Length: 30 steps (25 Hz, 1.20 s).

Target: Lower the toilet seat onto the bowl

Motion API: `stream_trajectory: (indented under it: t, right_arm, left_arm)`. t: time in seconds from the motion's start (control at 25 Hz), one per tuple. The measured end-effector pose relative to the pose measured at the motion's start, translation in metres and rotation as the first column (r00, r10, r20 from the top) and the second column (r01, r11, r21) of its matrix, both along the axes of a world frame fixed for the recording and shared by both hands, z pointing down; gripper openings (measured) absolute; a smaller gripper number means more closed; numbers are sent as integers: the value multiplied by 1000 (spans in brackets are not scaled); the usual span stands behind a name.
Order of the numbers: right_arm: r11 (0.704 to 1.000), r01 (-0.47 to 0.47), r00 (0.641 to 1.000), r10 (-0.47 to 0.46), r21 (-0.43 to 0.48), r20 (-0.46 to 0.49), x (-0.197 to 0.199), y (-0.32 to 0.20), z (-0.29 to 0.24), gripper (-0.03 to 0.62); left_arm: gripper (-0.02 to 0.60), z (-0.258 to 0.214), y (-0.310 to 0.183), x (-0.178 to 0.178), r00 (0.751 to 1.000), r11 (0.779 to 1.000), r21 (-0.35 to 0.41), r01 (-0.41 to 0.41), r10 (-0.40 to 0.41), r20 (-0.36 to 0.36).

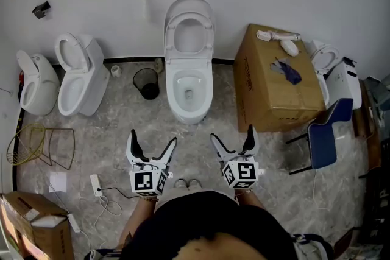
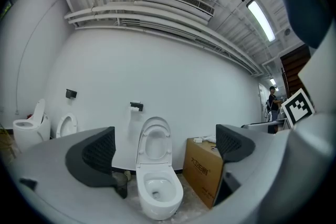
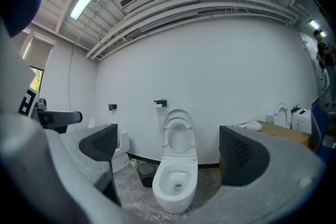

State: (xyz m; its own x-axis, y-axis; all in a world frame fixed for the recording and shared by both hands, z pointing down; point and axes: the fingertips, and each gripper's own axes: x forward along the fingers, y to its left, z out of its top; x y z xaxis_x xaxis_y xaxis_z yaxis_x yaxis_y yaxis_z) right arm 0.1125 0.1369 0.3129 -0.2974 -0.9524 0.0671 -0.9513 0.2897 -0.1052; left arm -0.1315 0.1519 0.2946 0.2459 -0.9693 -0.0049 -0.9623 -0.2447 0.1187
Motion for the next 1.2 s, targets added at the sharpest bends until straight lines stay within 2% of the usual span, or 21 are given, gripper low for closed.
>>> stream_trajectory:
  t: [0.2, 0.56, 0.88, 1.2]
  right_arm:
    - [1000, 4, 1000, -4, -3, -17, 6, -6, 2, 583]
    - [1000, 25, 999, -25, 3, -21, 13, -15, 8, 583]
    - [1000, 22, 999, -21, 9, -25, 24, -28, 8, 583]
    - [1000, 21, 999, -20, 23, -33, 19, -67, 7, 583]
  left_arm:
    - [566, 6, -7, 8, 1000, 1000, -7, 0, 0, 6]
    - [566, 18, -9, 48, 999, 999, -9, -50, 50, -2]
    - [566, 18, -23, 45, 1000, 1000, -12, -14, 14, -2]
    - [566, 16, -65, 34, 1000, 1000, -7, -2, 2, 6]
